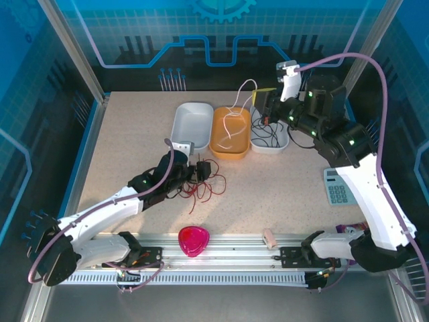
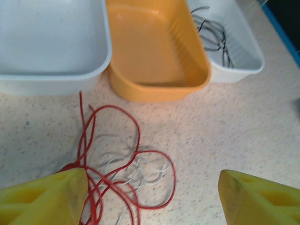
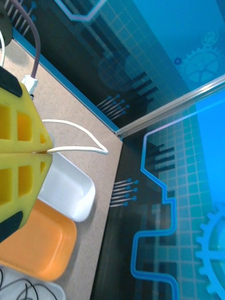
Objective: Untangle the cables
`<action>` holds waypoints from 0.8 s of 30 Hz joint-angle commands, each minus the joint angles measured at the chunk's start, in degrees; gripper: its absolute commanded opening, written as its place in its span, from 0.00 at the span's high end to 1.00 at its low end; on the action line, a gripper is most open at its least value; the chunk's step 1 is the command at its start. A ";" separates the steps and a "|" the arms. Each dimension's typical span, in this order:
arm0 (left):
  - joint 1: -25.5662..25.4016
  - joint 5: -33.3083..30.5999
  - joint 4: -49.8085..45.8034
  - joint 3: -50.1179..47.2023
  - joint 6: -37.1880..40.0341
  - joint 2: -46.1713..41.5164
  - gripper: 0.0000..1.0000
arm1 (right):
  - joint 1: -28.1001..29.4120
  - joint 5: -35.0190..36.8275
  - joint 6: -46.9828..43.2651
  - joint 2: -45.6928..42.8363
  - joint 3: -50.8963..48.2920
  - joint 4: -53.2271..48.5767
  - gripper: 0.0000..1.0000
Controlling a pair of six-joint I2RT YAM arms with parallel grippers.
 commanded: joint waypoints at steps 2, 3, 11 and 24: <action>0.21 2.24 7.11 1.21 2.55 -0.80 0.17 | 0.07 -6.96 2.05 2.87 1.11 1.20 1.00; 0.23 2.53 7.91 1.30 2.58 -0.78 0.16 | -0.02 -7.89 2.26 3.34 1.35 1.43 1.00; 0.44 3.91 11.51 2.87 5.91 1.62 0.02 | -0.07 -13.22 4.08 5.88 1.87 4.19 1.00; 6.98 5.40 14.15 5.31 -1.04 10.09 0.22 | -0.07 -21.48 8.16 7.54 1.22 9.17 1.00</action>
